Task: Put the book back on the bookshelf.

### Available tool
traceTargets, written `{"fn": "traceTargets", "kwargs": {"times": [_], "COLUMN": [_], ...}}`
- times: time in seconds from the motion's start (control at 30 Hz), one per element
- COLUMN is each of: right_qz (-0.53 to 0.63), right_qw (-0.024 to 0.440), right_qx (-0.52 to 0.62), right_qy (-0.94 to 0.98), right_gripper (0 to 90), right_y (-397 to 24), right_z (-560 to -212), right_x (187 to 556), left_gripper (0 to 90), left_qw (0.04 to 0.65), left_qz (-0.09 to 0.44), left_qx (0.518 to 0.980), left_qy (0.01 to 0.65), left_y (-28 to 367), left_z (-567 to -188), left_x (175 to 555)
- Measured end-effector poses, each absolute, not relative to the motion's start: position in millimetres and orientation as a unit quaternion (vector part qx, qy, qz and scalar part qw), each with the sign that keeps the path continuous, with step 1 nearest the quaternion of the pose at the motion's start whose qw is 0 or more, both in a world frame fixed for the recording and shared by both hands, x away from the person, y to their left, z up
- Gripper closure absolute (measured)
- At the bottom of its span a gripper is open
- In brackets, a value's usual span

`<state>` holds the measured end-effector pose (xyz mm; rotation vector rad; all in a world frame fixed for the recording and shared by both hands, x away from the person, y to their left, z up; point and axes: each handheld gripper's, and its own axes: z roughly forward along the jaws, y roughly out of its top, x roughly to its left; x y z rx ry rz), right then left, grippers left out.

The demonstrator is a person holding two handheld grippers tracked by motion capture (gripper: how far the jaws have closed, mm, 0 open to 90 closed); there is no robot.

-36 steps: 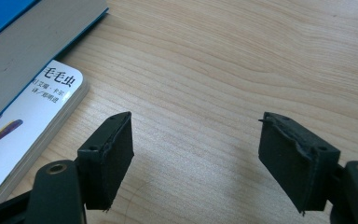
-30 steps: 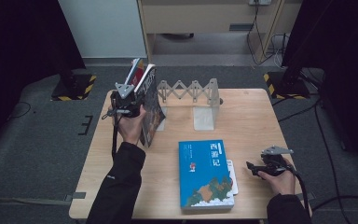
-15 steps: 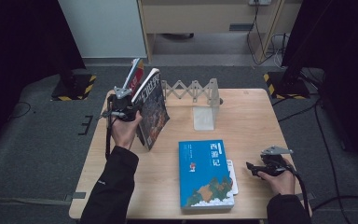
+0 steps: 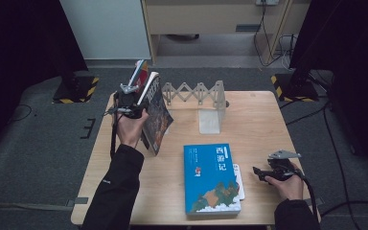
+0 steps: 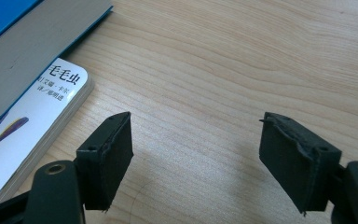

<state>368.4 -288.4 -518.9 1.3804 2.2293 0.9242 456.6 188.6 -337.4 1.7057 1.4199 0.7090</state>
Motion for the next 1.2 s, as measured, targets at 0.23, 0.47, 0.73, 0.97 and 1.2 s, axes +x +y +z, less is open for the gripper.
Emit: {"fn": "traceTargets", "kwargs": {"times": [0.23,0.47,0.73,0.97,1.2], "right_qz": [0.326,0.327,0.325,0.326,0.326], "right_qw": [0.181,0.179,0.181,0.183,0.182], "right_qx": [0.489,0.489,0.488,0.489,0.488], "right_qy": [0.789,0.788,0.789,0.788,0.789], "right_gripper": [25.6,25.4,25.4,25.4,25.4], "right_y": [-288.8,-289.6,-289.5,-289.7,-288.4], "right_z": [-519.2,-518.4,-518.8,-519.3,-519.3], "right_x": [369.1,369.0,369.4,369.9,369.3], "left_gripper": [81.9,81.9,81.9,81.8,77.0], "left_qw": [0.402,0.418,0.414,0.408,0.394], "left_qz": [0.338,0.347,0.368,0.379,0.39], "left_qx": [0.645,0.624,0.61,0.608,0.62], "left_qy": [0.556,0.561,0.567,0.566,0.555], "left_y": [182.6,179.8,174.4,173.4,173.9], "left_z": [-336.5,-335.5,-344.2,-352.2,-352.9], "left_x": [459.1,467.0,478.1,481.2,480.6]}}
